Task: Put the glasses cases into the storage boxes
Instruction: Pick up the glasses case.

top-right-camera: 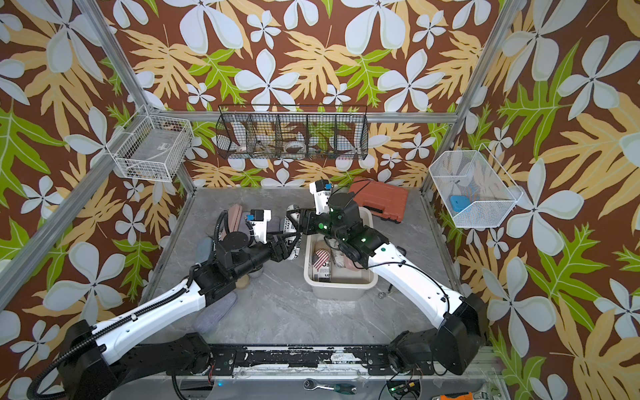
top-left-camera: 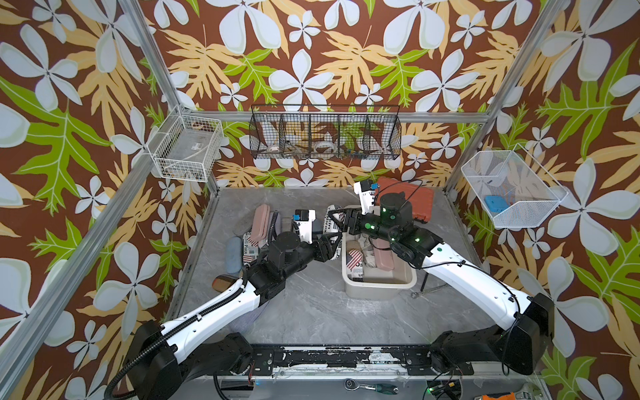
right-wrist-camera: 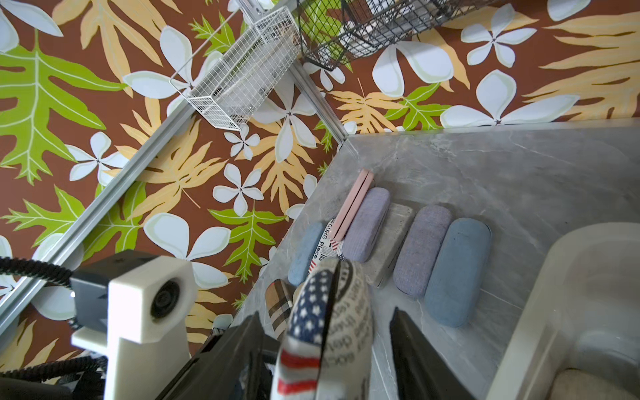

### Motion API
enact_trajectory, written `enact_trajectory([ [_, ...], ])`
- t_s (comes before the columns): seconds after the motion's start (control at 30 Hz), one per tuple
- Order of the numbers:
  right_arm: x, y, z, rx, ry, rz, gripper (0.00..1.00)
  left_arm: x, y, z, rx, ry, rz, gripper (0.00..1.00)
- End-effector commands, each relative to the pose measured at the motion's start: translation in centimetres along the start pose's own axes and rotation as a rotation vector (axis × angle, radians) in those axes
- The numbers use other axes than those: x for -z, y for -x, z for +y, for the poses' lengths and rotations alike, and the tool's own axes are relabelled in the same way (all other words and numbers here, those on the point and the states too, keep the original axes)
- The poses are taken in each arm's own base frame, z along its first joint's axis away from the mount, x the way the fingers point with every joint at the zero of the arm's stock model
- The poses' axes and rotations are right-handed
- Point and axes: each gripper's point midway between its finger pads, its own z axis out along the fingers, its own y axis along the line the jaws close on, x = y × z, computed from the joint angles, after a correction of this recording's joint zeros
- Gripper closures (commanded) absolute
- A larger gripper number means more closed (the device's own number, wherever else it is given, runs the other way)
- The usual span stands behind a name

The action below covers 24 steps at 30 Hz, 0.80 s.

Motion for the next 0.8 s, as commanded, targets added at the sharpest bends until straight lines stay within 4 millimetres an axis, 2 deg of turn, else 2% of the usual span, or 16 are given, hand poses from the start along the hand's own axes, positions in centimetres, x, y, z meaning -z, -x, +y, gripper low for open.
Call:
enact_trajectory([
  [0.0,-0.1,0.4,-0.5,-0.013,-0.033,-0.025,0.55,0.1,1.5,-0.6,-0.018,-0.011,-0.064,0.63],
  [0.13,-0.2,0.1,-0.4,-0.014,-0.021,-0.023,0.68,-0.1,1.1,-0.2,-0.033,0.002,-0.053,0.58],
  [0.2,-0.2,0.1,-0.5,-0.014,-0.020,-0.022,0.70,-0.2,1.1,0.1,-0.030,0.017,-0.057,0.47],
  [0.27,-0.2,0.1,-0.5,-0.008,-0.025,-0.022,0.72,-0.2,1.0,0.1,-0.037,0.012,-0.056,0.42],
  [0.4,0.0,0.5,-0.5,0.001,-0.028,-0.041,0.75,0.2,1.3,1.1,-0.028,0.056,-0.091,0.20],
  [0.43,0.1,0.6,-0.5,0.007,-0.035,-0.044,0.76,0.4,1.5,1.1,-0.026,0.058,-0.101,0.02],
  [0.57,0.5,1.6,-1.0,0.043,-0.088,-0.067,0.76,1.9,2.3,1.4,-0.035,0.082,-0.141,0.00],
  [0.67,1.3,3.1,-1.3,0.070,-0.125,-0.097,0.76,3.6,3.0,1.9,-0.043,0.122,-0.180,0.00],
  [0.77,2.9,5.1,-3.0,0.092,-0.187,-0.114,0.77,5.8,3.6,3.1,-0.054,0.190,-0.222,0.00],
])
